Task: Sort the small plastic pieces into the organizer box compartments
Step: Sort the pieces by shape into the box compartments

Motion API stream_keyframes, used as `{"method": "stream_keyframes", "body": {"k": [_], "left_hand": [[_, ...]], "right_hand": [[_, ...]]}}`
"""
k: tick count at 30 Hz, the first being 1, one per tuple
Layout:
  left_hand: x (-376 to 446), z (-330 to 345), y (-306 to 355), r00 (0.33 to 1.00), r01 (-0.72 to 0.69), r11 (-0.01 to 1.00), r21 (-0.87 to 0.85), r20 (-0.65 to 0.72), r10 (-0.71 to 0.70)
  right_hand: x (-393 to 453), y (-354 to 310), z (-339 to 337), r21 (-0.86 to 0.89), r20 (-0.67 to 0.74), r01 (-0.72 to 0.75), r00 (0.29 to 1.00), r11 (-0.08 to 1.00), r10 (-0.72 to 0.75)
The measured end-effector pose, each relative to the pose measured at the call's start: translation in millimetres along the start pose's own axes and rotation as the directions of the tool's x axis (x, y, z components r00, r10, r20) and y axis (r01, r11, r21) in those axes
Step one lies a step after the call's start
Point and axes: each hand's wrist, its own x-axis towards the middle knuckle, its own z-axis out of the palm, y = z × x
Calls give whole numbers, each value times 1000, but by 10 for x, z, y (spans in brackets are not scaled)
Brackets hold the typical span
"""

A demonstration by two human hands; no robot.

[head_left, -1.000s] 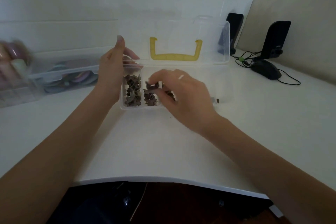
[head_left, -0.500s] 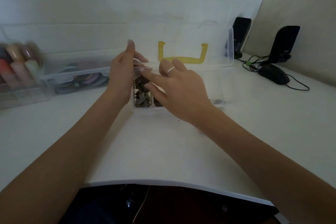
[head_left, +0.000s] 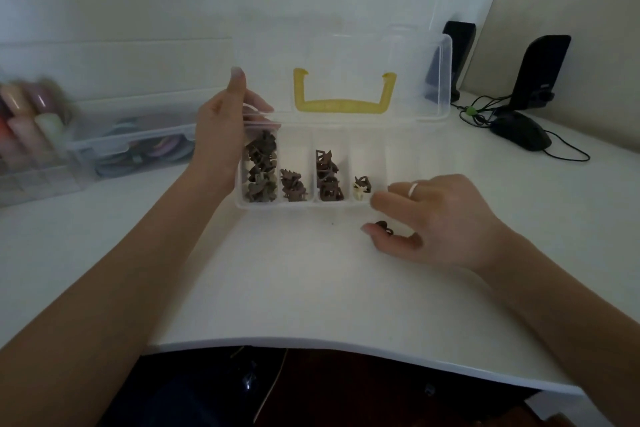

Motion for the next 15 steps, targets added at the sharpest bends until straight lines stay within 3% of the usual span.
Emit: {"method": "stream_keyframes", "body": {"k": [2,8,12,15], "left_hand": [[-12,-6,12,1000,-5,1000,2,0,5],[-17,-6,32,1000,20,1000,-13,-16,-21],[-49,4,52,1000,2,999,36,-30,-1],[-63,0,65,999,-11,998,69,-36,13]], "right_hand": [[-6,-16,32,-1,28,17,999,1000,-17],[-18,-53,198,-77,207,-109,970,991,123],[7,-110,185,60,47,-54,998,997,51],[49,-125,135,164,-157,-166,969,973,191]]}}
